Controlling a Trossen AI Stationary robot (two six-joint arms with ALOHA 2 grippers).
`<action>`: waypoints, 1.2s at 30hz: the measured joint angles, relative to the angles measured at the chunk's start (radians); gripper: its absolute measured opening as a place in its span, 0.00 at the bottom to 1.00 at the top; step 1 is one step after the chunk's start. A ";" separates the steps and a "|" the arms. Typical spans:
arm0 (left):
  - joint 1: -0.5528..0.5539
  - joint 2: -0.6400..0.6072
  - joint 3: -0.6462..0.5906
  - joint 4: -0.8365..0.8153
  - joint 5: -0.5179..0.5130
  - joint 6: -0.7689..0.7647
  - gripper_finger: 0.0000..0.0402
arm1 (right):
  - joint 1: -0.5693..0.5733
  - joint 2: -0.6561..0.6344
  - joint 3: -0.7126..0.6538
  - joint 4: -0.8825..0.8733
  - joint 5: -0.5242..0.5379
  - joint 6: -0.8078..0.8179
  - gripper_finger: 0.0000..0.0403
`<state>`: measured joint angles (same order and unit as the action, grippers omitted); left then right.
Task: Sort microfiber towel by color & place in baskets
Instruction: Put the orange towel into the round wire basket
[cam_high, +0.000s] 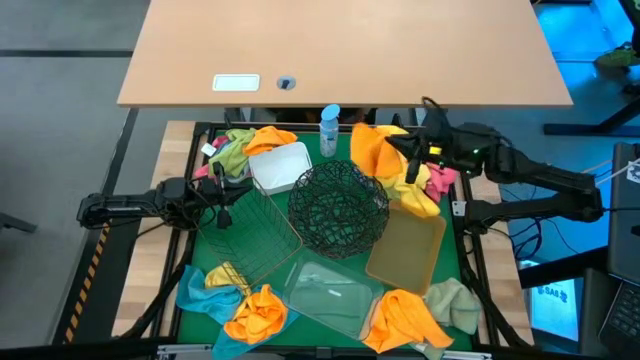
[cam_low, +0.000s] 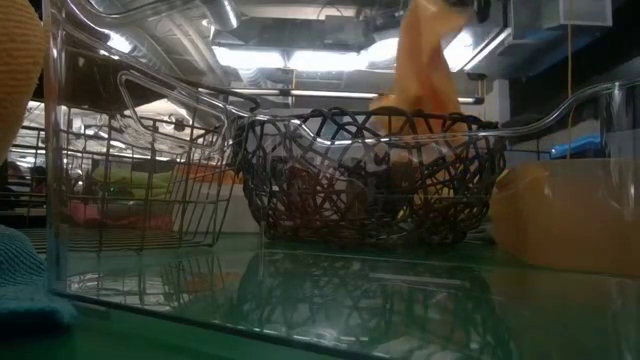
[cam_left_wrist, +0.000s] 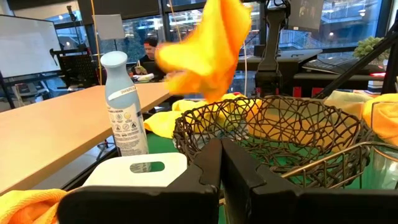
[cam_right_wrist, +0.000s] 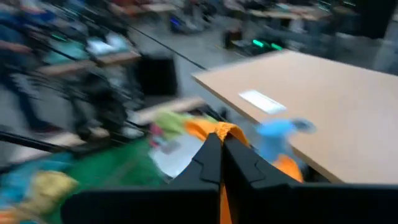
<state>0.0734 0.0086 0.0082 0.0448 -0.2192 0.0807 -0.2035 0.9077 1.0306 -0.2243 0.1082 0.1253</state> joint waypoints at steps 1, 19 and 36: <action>0.000 0.000 0.000 0.000 0.000 0.000 0.00 | 0.000 0.000 0.000 0.039 -0.042 0.000 0.00; 0.000 0.000 0.000 0.000 0.000 -0.001 0.00 | 0.001 0.176 0.002 0.358 -0.479 0.141 0.00; 0.000 0.000 0.000 0.000 0.000 0.000 0.00 | 0.002 0.356 0.002 0.117 -0.507 0.143 0.04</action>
<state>0.0736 0.0086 0.0081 0.0449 -0.2192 0.0807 -0.2020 1.2634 1.0321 -0.1069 -0.3985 0.2680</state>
